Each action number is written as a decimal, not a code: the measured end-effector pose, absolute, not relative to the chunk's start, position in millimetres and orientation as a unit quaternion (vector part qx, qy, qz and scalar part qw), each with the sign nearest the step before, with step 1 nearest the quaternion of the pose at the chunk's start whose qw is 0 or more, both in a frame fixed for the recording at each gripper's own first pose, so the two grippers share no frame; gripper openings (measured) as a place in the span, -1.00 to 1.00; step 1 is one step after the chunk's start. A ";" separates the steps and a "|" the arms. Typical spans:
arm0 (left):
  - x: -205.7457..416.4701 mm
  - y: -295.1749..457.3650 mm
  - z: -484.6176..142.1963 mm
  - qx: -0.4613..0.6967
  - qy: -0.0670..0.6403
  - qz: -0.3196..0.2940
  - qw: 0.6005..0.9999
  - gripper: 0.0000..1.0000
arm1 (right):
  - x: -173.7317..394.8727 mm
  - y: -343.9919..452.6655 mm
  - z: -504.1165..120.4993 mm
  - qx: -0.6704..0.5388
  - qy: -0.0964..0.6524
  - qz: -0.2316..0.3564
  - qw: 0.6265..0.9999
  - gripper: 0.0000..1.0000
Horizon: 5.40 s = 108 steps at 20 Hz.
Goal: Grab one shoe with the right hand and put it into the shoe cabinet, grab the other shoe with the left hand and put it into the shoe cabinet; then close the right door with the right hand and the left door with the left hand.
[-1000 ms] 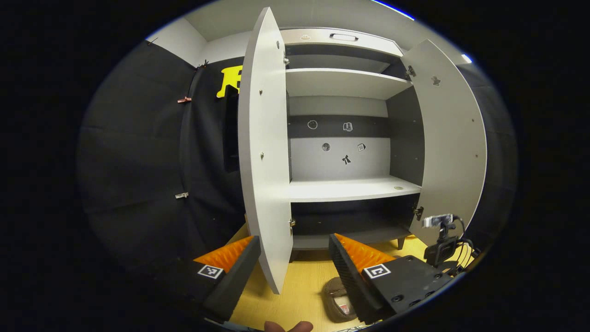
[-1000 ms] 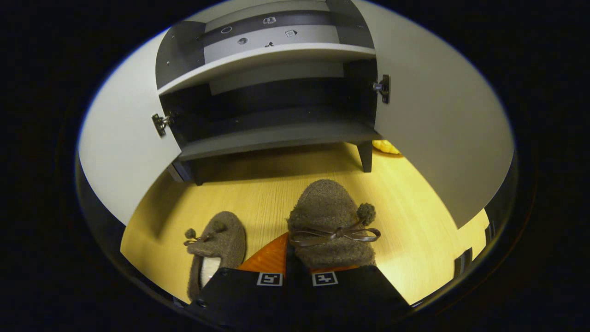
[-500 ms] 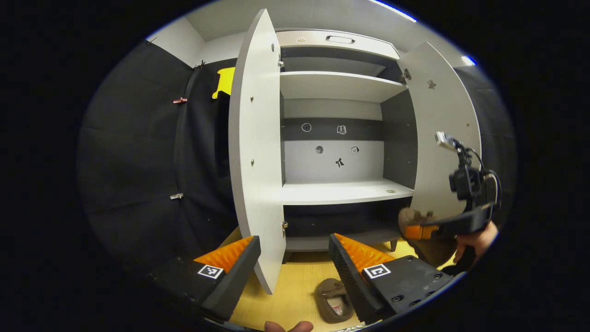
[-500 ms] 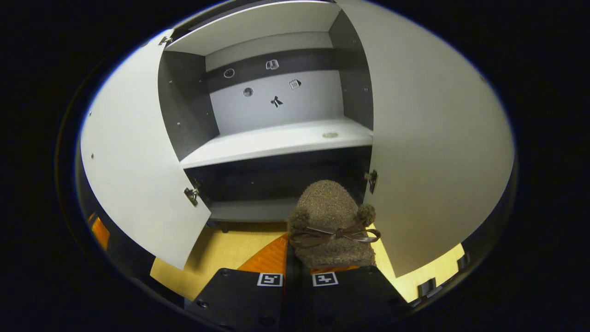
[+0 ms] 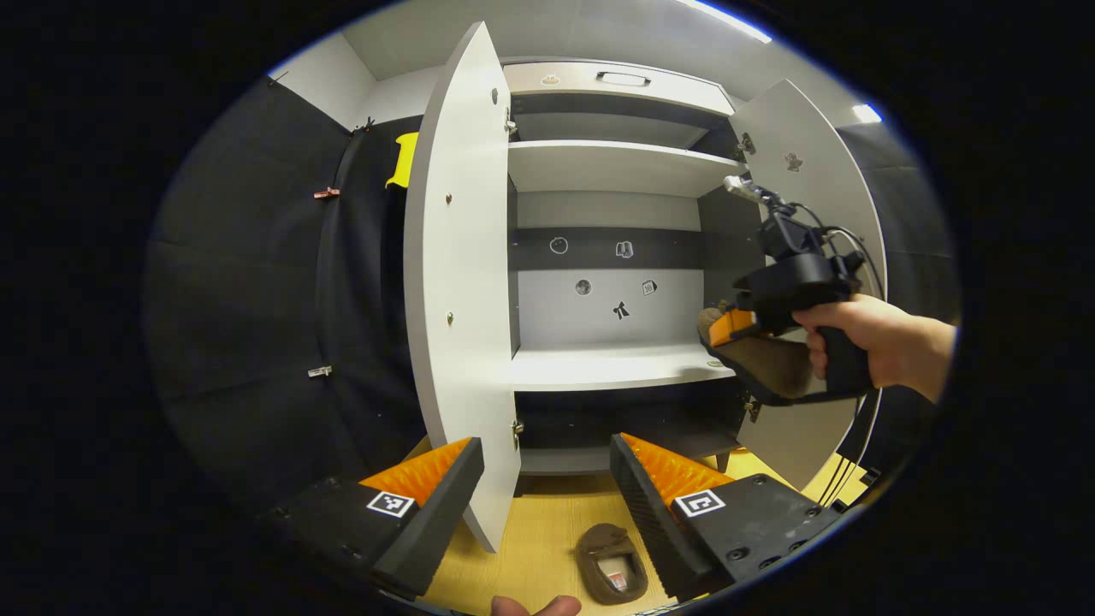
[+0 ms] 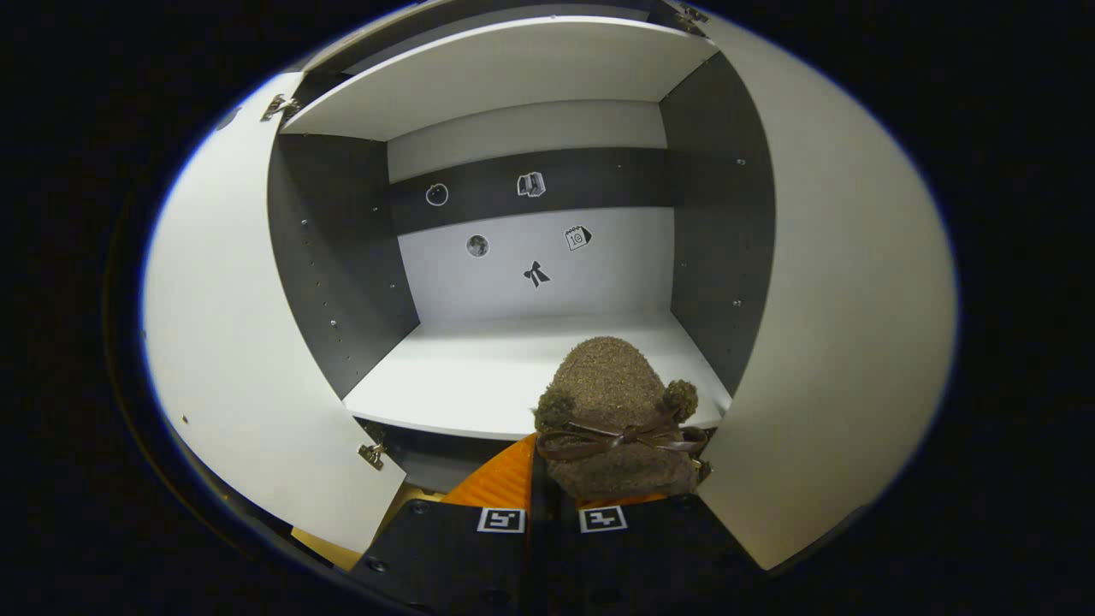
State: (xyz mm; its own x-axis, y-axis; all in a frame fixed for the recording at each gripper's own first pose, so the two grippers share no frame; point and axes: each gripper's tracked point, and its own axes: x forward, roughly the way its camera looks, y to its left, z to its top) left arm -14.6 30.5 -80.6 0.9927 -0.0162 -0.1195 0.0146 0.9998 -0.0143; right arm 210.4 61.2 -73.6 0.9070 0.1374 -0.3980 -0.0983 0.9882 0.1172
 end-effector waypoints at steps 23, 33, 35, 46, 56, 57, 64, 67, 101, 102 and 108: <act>-24.9 12.6 -103.3 -0.029 0.095 0.017 0.995 0.89 | 417.7 64.4 -125.1 0.013 0.223 0.016 0.975 -0.80; -14.8 7.1 -116.8 -0.034 0.110 0.005 0.993 0.89 | 384.9 77.0 -106.4 0.079 0.256 0.031 0.963 0.14; -15.0 4.7 -119.8 -0.033 0.112 0.001 0.993 0.89 | 371.7 73.8 -101.1 0.064 0.253 0.036 0.965 0.68; -21.6 0.2 -165.4 -0.026 0.153 -0.012 0.988 0.89 | 249.1 64.7 -18.5 0.045 0.098 0.069 0.992 0.97; -38.3 -38.5 -298.5 -0.026 0.279 -0.079 0.957 0.86 | 109.2 30.4 27.6 0.014 -0.010 0.053 0.998 0.97; -37.7 -40.7 -312.3 -0.029 0.293 -0.083 0.952 0.82 | 99.0 25.7 26.2 0.020 -0.006 0.051 0.998 0.96; -2.5 -36.1 -390.8 -0.009 0.336 -0.063 0.940 0.55 | 33.9 -19.4 12.5 0.038 0.012 0.024 0.999 0.96; 13.5 -46.5 -409.8 -0.006 0.338 -0.071 0.939 0.42 | 21.2 -42.4 0.0 0.021 0.024 0.007 0.999 0.95; 98.1 -51.4 -113.5 0.000 0.286 -0.033 0.958 -0.88 | -31.7 -109.1 -18.9 0.019 0.061 -0.022 0.998 0.95; 110.4 -49.2 -96.6 0.003 0.277 -0.030 0.960 -0.88 | -31.8 -112.2 -20.4 0.021 0.064 -0.023 0.997 0.96; 184.5 -41.3 -33.3 0.006 0.241 -0.012 0.970 -0.89 | -27.1 -131.4 -27.4 0.023 0.073 -0.039 0.996 0.96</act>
State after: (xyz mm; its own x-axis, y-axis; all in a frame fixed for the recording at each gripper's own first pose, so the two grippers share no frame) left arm 184.5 -41.3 -33.3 0.8832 -0.0192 -0.4686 0.0255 0.9997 0.0070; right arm -27.1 -131.4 -27.4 0.9862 -0.0741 -0.1481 0.0808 0.9959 0.0397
